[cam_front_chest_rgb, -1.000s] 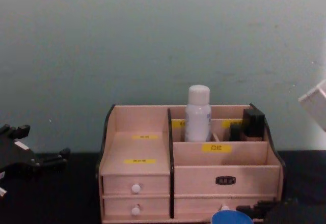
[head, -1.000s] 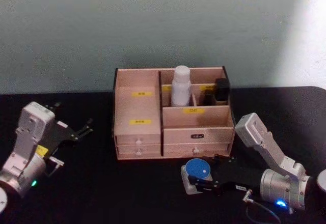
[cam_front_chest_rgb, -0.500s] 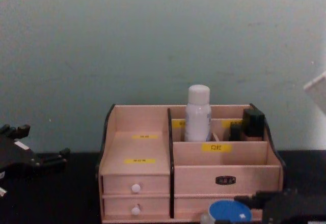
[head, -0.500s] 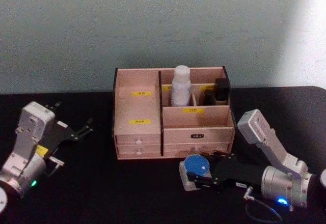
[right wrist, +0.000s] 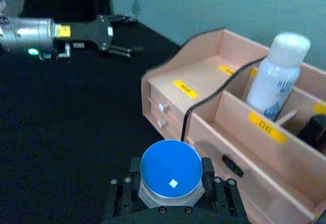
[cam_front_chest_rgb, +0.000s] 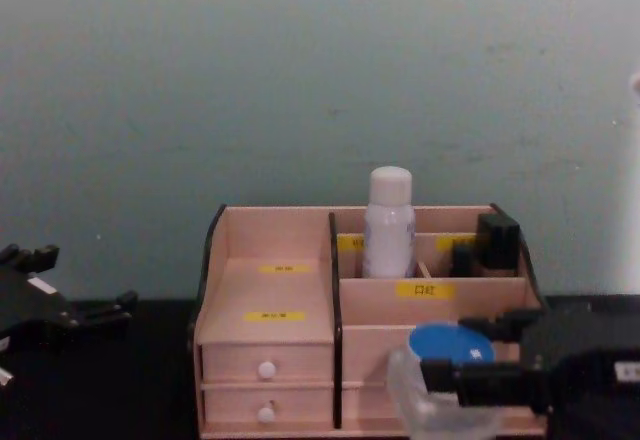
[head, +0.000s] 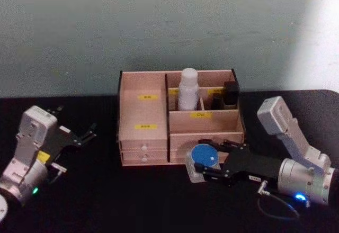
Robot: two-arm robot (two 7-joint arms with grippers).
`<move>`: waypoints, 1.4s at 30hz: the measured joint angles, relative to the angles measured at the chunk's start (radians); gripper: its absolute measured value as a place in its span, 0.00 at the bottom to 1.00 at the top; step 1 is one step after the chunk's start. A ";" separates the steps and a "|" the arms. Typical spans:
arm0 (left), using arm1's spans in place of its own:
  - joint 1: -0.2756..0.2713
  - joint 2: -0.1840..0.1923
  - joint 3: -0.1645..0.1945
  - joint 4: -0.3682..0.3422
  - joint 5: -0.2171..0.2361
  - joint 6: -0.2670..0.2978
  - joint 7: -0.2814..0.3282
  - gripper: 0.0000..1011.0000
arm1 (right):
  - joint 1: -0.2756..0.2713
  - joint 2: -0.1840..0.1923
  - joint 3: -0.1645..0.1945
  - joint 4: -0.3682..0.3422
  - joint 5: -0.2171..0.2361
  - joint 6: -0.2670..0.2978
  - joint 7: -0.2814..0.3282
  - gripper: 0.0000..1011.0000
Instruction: Pick up the facial cleanser and watermelon frost from the table and place them into the tiered storage box.
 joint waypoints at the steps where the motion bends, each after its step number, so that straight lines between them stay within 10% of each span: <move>1: 0.000 0.000 0.000 0.000 0.000 0.000 0.000 0.99 | 0.001 0.001 0.001 -0.005 0.002 0.001 0.000 0.70; 19: 0.000 0.000 0.000 0.000 0.000 0.000 0.000 0.99 | 0.102 -0.036 -0.032 -0.016 0.016 0.015 -0.002 0.70; 42: 0.000 0.000 0.000 0.000 0.000 0.000 0.000 0.99 | 0.344 -0.263 -0.115 0.280 -0.023 0.031 -0.032 0.70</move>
